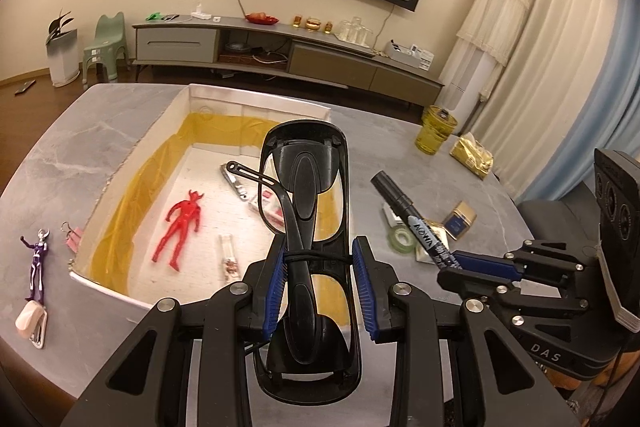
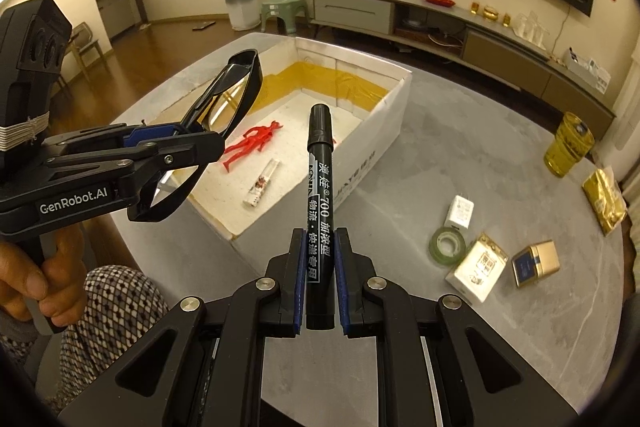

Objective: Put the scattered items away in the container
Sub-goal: 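Carry the sunglasses and marker over the white box with both tools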

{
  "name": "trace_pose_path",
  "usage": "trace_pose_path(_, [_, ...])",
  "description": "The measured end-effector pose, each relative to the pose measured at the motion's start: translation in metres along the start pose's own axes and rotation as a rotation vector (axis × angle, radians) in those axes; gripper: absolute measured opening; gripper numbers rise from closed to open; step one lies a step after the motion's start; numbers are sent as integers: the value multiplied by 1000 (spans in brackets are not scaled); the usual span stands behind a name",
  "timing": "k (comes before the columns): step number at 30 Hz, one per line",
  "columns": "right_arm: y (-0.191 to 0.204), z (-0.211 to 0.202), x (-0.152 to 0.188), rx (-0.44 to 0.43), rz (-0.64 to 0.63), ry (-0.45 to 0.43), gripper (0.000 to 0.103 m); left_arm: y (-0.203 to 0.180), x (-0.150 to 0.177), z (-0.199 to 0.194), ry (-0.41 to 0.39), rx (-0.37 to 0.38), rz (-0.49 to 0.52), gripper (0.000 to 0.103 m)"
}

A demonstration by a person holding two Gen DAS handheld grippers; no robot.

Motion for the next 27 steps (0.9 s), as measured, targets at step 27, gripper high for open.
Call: trace_pose_path(27, [26,56,-92,-22,-100,-2,14,67,-45,22,40,-57,-43,34])
Point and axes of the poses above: each gripper's, at about its wrist camera, not at the fingertips, and z roughly the way its jaws point, y to its left, x to its underside, the point moved 7 cm from there along z, roughly the way its jaws point, and after that the axes turned 2 degrees about -z, right-handed, at the moved point
